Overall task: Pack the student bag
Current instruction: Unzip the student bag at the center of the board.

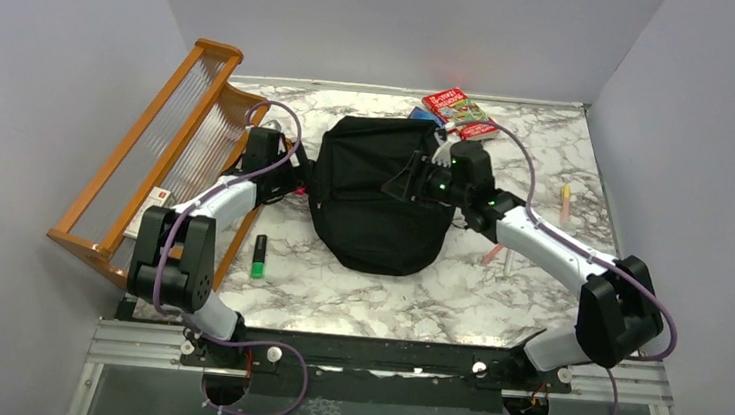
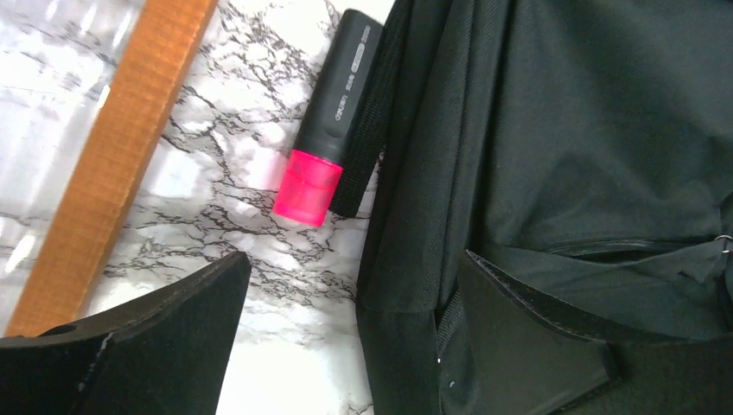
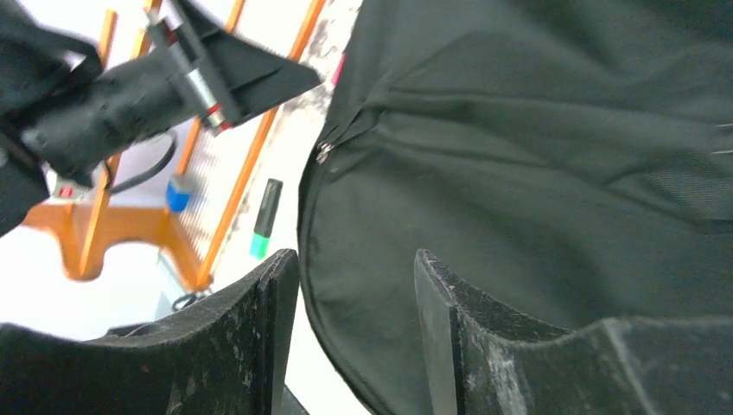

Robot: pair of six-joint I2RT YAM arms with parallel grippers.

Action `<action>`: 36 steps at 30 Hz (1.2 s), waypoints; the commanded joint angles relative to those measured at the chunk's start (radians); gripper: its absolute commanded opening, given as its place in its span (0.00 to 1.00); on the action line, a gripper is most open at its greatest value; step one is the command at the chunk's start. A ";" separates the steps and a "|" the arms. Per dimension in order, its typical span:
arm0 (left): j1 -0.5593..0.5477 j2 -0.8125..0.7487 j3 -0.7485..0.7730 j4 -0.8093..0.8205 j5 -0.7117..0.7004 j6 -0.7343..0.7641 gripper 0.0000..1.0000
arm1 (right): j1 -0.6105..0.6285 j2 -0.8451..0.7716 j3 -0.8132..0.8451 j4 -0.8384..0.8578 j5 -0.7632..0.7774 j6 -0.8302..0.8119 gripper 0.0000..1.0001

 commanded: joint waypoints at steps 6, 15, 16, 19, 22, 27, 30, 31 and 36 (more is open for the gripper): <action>-0.009 0.152 0.111 0.066 0.071 -0.028 0.82 | 0.073 0.078 -0.040 0.115 0.007 0.076 0.57; -0.072 0.237 0.172 0.075 0.106 -0.010 0.69 | 0.072 0.083 -0.064 0.117 -0.008 0.064 0.57; -0.078 0.247 0.174 0.075 0.109 -0.010 0.66 | 0.073 0.084 -0.064 0.117 -0.009 0.064 0.57; -0.083 0.273 0.181 0.075 0.132 -0.008 0.57 | 0.072 0.084 -0.073 0.129 -0.019 0.069 0.57; -0.083 0.289 0.186 0.076 0.170 -0.007 0.44 | 0.072 0.087 -0.089 0.154 -0.037 0.087 0.57; -0.092 0.268 0.175 0.091 0.264 -0.004 0.18 | 0.075 0.094 -0.108 0.204 -0.078 0.140 0.56; -0.097 0.233 0.171 0.105 0.318 0.003 0.02 | 0.084 0.100 -0.114 0.225 -0.086 0.162 0.57; -0.097 0.217 0.169 0.109 0.336 0.008 0.00 | 0.087 0.102 -0.117 0.231 -0.087 0.170 0.57; -0.098 0.130 0.115 0.220 0.405 0.046 0.00 | 0.100 0.107 -0.142 0.310 -0.093 0.222 0.56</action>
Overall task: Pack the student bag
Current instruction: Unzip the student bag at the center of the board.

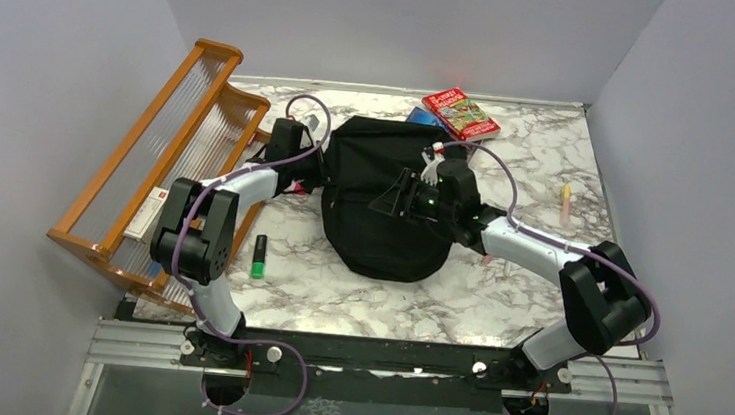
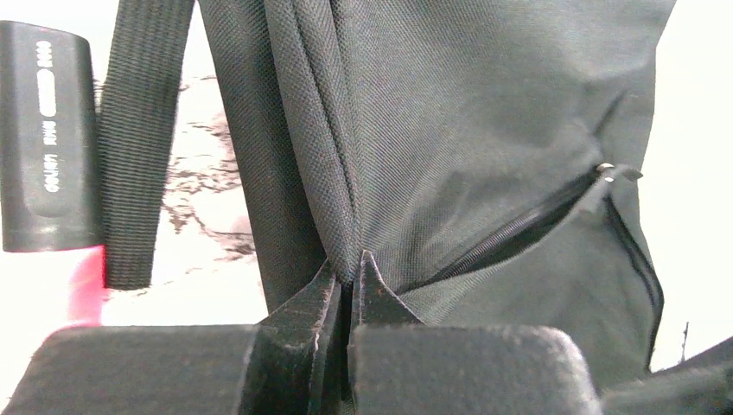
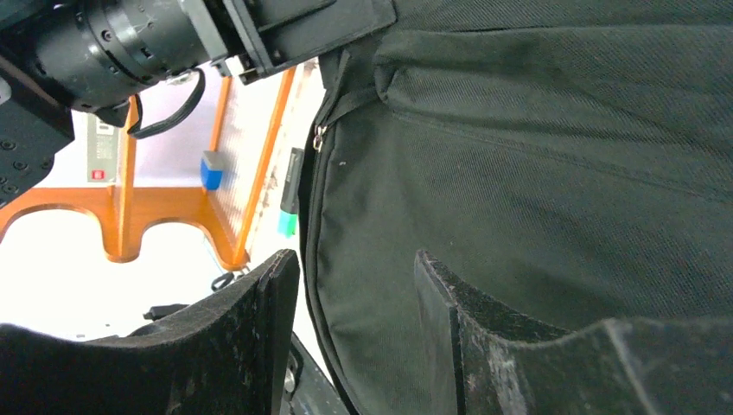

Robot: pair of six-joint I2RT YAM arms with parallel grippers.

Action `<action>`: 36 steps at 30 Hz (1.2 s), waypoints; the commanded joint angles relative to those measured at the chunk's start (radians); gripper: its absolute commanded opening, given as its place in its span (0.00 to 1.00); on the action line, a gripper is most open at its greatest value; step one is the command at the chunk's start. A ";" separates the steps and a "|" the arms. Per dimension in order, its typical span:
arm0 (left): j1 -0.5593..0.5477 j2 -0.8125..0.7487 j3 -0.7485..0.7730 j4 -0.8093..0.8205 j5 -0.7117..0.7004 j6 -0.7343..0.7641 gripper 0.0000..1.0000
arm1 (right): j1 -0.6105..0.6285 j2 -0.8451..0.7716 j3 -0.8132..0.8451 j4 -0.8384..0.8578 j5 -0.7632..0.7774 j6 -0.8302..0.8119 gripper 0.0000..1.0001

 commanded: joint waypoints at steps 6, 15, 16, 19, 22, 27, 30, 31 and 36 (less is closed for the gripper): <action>-0.011 -0.162 -0.113 0.312 0.264 -0.010 0.00 | 0.039 0.042 -0.034 0.171 0.001 0.116 0.56; -0.011 -0.234 -0.140 0.409 0.348 -0.012 0.00 | 0.058 0.076 -0.027 0.296 0.004 0.220 0.54; -0.011 -0.238 -0.143 0.423 0.359 -0.020 0.00 | 0.060 0.082 -0.021 0.299 0.003 0.226 0.53; -0.011 -0.246 -0.154 0.448 0.372 -0.034 0.00 | 0.066 0.087 -0.017 0.315 0.008 0.248 0.53; -0.011 -0.255 -0.160 0.463 0.376 -0.039 0.00 | 0.069 0.089 -0.011 0.323 0.016 0.257 0.53; -0.012 -0.257 -0.163 0.468 0.379 -0.039 0.00 | 0.086 0.065 0.021 0.311 0.032 0.199 0.50; -0.013 -0.257 -0.161 0.469 0.378 -0.043 0.00 | 0.116 0.050 0.071 0.243 0.075 0.099 0.50; -0.013 -0.257 -0.161 0.469 0.378 -0.043 0.00 | 0.121 0.051 0.084 0.224 0.086 0.075 0.50; -0.013 -0.255 -0.162 0.468 0.378 -0.044 0.00 | 0.124 0.071 0.135 0.197 0.098 -0.020 0.50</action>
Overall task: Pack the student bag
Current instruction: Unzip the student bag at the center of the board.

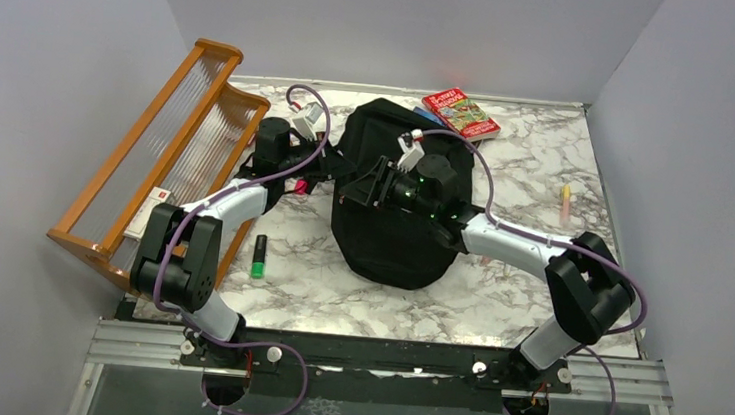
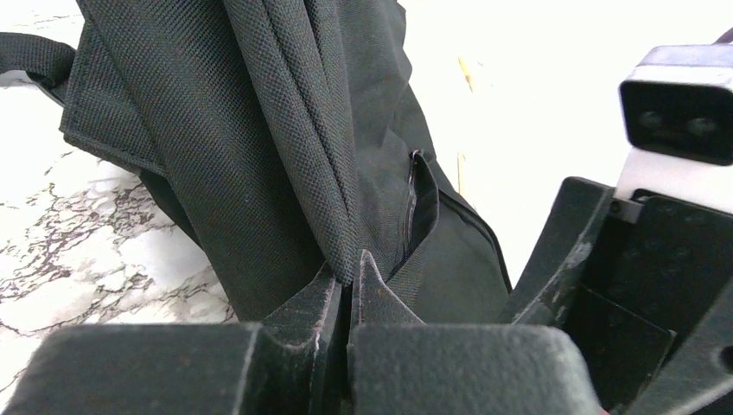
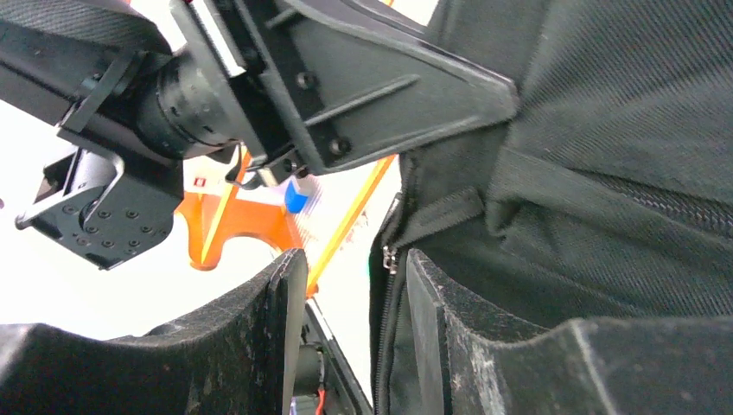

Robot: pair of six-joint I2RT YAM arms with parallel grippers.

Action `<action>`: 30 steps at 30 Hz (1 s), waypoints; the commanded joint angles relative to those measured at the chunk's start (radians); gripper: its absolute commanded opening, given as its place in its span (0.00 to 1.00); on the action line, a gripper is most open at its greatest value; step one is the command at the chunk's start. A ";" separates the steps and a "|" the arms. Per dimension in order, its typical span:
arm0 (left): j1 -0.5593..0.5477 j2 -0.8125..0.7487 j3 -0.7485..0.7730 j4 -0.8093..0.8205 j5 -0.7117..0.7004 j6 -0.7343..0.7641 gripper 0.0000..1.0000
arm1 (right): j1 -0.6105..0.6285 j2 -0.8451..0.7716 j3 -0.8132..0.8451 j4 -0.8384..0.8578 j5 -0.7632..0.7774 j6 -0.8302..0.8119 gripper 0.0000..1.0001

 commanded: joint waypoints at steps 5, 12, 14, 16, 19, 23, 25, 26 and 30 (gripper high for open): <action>-0.005 -0.044 -0.001 0.075 0.050 -0.007 0.00 | 0.007 0.038 0.125 -0.092 0.066 -0.186 0.50; -0.006 -0.048 0.001 0.075 0.053 -0.009 0.00 | 0.007 0.080 0.188 -0.133 0.105 -0.221 0.44; -0.006 -0.048 0.000 0.075 0.053 -0.010 0.00 | 0.007 0.086 0.197 -0.150 0.119 -0.224 0.43; -0.006 -0.050 0.001 0.075 0.055 -0.012 0.00 | 0.007 0.093 0.202 -0.154 0.127 -0.226 0.43; -0.006 -0.050 0.000 0.076 0.054 -0.012 0.00 | 0.007 0.108 0.211 -0.159 0.120 -0.219 0.43; -0.006 -0.047 0.001 0.077 0.055 -0.013 0.00 | 0.007 0.135 0.221 -0.145 0.082 -0.212 0.41; -0.006 -0.046 0.001 0.077 0.055 -0.014 0.00 | 0.007 0.150 0.225 -0.139 0.065 -0.207 0.39; -0.005 -0.045 0.000 0.077 0.055 -0.012 0.00 | 0.007 0.155 0.227 -0.139 0.061 -0.204 0.37; -0.006 -0.038 0.002 0.077 0.056 -0.017 0.00 | 0.007 0.160 0.222 -0.117 0.045 -0.208 0.29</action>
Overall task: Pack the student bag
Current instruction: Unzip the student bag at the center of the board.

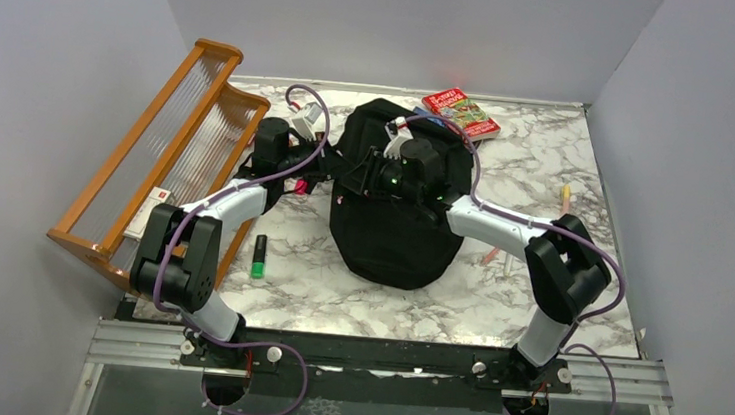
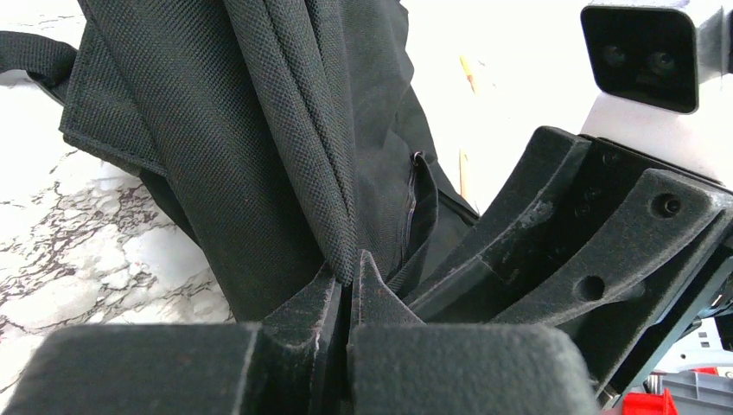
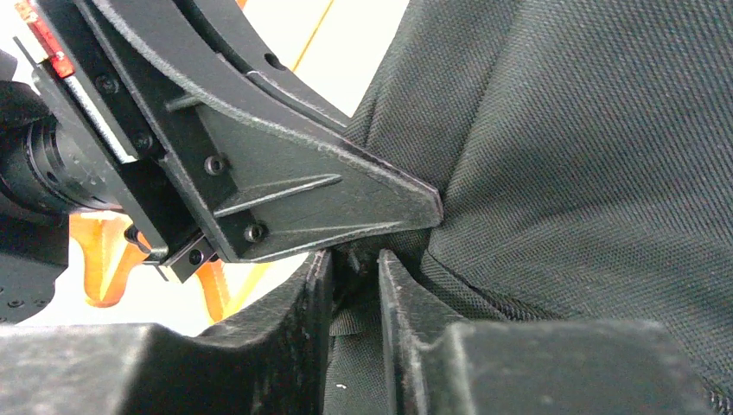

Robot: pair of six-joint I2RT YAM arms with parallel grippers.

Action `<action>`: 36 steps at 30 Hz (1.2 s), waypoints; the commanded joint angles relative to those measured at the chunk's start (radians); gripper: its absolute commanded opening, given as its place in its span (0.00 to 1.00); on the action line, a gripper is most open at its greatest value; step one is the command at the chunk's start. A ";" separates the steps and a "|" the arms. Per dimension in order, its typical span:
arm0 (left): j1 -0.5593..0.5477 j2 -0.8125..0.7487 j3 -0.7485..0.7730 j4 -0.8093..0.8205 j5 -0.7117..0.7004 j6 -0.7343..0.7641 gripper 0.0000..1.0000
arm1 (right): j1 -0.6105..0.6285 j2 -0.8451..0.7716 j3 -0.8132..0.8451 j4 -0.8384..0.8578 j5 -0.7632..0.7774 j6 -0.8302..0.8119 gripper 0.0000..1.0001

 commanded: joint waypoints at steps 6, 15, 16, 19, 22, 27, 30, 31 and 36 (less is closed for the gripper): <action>-0.009 -0.029 0.003 0.074 0.051 -0.011 0.00 | 0.003 0.004 0.000 0.103 -0.076 -0.033 0.13; -0.008 -0.019 0.004 0.074 0.052 -0.017 0.00 | 0.003 -0.016 -0.031 0.188 -0.154 -0.076 0.01; -0.008 -0.017 0.006 0.074 0.053 -0.017 0.00 | 0.003 -0.022 -0.037 0.190 -0.155 -0.086 0.01; -0.008 -0.015 0.004 0.074 0.050 -0.016 0.00 | 0.003 -0.041 -0.042 0.168 -0.142 -0.116 0.00; -0.006 -0.011 0.004 0.074 0.049 -0.021 0.00 | 0.003 -0.059 -0.043 0.129 -0.121 -0.132 0.01; -0.004 -0.010 0.004 0.074 0.048 -0.021 0.00 | 0.003 -0.080 -0.054 0.055 -0.030 -0.106 0.04; -0.004 -0.007 0.006 0.074 0.053 -0.021 0.00 | 0.003 -0.074 -0.058 0.044 0.004 -0.088 0.15; -0.004 -0.007 0.007 0.074 0.054 -0.021 0.00 | 0.003 -0.069 -0.056 0.041 0.008 -0.083 0.18; -0.004 -0.005 0.008 0.074 0.057 -0.021 0.00 | 0.003 -0.054 -0.043 0.044 0.003 -0.071 0.27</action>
